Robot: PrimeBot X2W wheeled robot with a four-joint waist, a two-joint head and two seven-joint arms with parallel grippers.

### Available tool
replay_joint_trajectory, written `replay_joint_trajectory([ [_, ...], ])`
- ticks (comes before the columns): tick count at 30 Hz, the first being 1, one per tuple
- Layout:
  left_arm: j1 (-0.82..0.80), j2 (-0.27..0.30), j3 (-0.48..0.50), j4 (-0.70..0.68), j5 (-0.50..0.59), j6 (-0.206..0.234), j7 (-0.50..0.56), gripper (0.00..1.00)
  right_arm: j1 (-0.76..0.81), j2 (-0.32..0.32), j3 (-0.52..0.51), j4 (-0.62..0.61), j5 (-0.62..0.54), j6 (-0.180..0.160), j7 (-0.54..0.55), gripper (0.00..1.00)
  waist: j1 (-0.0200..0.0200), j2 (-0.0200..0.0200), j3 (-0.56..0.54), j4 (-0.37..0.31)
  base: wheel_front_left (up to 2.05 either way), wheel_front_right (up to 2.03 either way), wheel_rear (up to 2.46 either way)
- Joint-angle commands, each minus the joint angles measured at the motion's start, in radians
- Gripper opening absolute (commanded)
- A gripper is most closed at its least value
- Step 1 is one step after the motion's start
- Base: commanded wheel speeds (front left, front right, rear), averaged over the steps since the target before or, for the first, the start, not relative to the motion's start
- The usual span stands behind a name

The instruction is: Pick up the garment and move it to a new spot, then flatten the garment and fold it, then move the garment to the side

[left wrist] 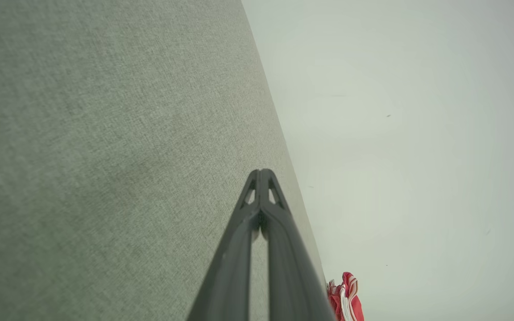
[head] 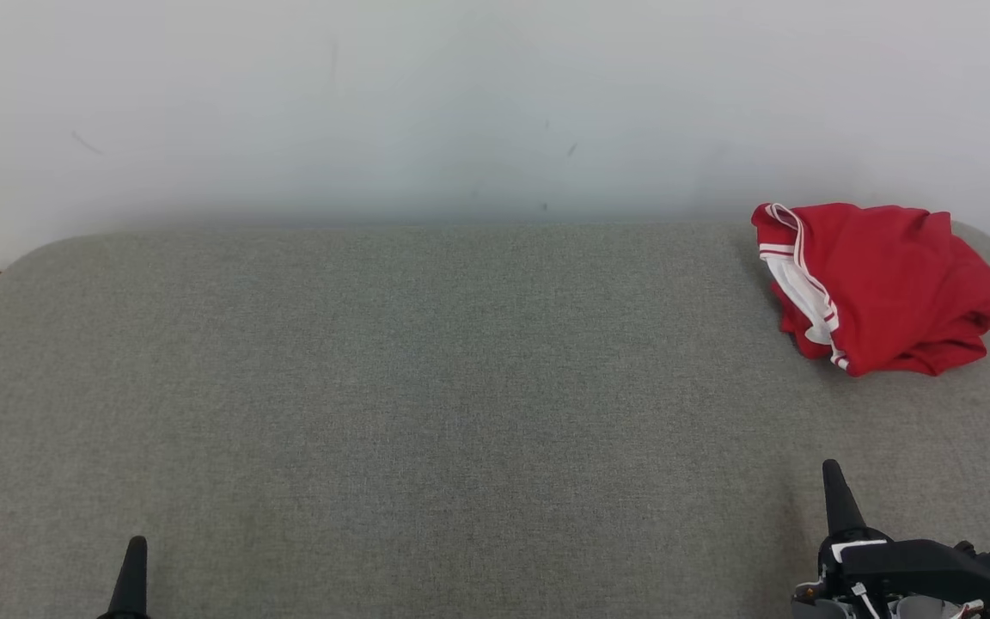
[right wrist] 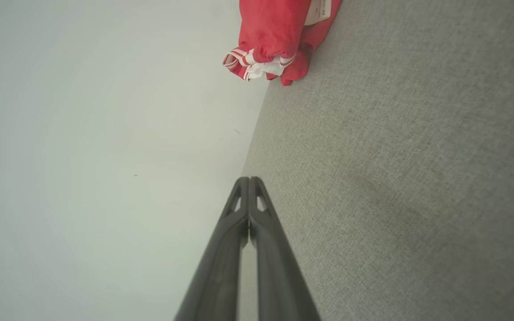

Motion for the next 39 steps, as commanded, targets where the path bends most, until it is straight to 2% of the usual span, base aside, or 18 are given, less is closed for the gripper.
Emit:
replay_joint_trajectory([
  [1,-0.020,0.002,0.008,0.000,-0.026,-0.008,0.008,0.00,-0.020,0.002,-0.003,-0.001,0.027,0.000,0.003,0.00,0.0000,0.0000,0.001,0.000,0.00,0.00,0.00],
  [39,-0.062,-0.006,0.059,0.037,-0.302,-0.034,0.109,0.00,-0.067,0.014,-0.022,0.042,0.323,0.000,0.046,0.00,0.0000,0.0000,0.017,-0.005,0.00,0.00,0.00],
])
